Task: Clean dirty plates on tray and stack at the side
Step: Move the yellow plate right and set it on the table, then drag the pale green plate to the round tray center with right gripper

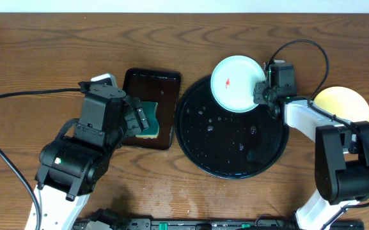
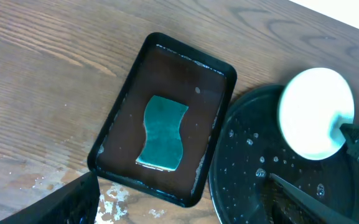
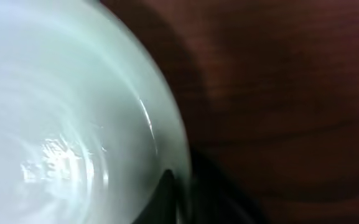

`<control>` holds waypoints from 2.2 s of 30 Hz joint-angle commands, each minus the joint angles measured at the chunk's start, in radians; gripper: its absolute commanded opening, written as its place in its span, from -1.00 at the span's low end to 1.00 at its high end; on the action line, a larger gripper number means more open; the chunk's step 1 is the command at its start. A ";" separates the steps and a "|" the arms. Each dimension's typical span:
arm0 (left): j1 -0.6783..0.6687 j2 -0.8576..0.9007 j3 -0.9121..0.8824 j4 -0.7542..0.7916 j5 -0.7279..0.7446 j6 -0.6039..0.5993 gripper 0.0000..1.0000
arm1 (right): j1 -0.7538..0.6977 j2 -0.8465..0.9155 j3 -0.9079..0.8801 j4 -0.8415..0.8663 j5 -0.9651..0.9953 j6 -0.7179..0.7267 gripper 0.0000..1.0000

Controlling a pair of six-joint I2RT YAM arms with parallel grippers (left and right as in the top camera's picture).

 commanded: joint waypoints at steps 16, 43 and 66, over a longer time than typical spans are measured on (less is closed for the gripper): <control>0.004 0.000 0.014 -0.002 -0.001 0.010 0.66 | 0.039 -0.394 -0.002 -0.612 -0.130 0.040 -0.98; 0.004 0.113 -0.067 -0.019 0.011 0.007 0.65 | 0.105 -0.488 -0.020 -0.674 -0.204 -0.043 -0.18; 0.004 0.811 -0.167 0.235 0.100 0.033 -0.85 | 0.108 -0.496 -0.020 -0.717 -0.226 -0.039 -0.21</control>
